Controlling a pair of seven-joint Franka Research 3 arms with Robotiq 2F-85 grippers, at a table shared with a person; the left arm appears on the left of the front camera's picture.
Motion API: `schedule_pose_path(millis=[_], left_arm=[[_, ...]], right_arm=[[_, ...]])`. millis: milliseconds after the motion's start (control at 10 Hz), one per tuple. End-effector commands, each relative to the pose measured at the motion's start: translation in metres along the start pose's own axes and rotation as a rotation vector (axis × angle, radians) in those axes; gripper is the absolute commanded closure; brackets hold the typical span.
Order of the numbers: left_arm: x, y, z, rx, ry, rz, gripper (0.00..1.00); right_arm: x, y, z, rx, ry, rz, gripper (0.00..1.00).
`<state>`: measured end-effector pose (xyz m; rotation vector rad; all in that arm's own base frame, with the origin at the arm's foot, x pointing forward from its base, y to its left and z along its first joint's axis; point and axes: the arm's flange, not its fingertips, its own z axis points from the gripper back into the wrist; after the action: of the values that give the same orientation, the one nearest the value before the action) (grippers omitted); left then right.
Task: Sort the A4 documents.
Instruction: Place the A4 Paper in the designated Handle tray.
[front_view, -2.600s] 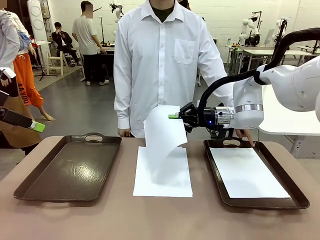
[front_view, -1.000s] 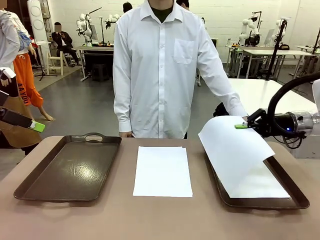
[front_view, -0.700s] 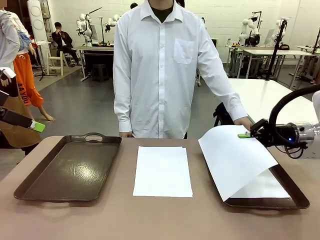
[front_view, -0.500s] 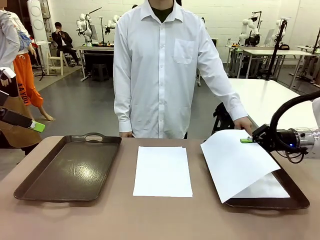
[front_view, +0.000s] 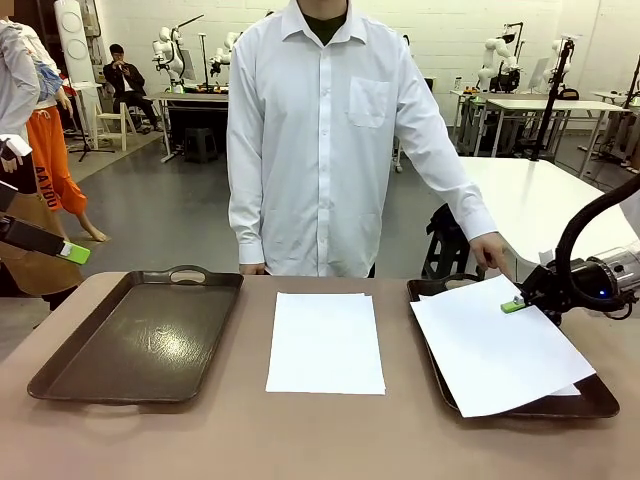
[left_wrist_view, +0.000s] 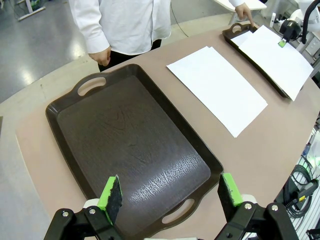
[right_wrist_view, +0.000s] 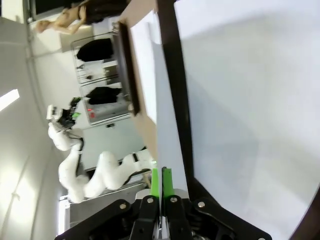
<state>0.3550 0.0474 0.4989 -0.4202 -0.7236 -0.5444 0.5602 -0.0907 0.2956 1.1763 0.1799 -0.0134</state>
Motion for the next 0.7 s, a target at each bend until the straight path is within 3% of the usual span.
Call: schedule_pose_path(millis=[0, 300, 600], left_arm=[[-0.0019, 0.0022, -0.0014, -0.019, -0.012, -0.011, 0.00], [-0.0019, 0.0022, -0.0014, -0.019, -0.012, -0.011, 0.00], [-0.0019, 0.0022, -0.0014, -0.019, -0.012, -0.011, 0.00]], right_arm=[[0.0001, 0.0072, -0.0064, -0.110, -0.060, -0.017, 0.99], [0.0060, 0.0057, -0.0120, -0.212, -0.169, -0.035, 0.99], [0.0079, 0.0064, -0.0112, -0.247, -0.141, -0.063, 0.99]])
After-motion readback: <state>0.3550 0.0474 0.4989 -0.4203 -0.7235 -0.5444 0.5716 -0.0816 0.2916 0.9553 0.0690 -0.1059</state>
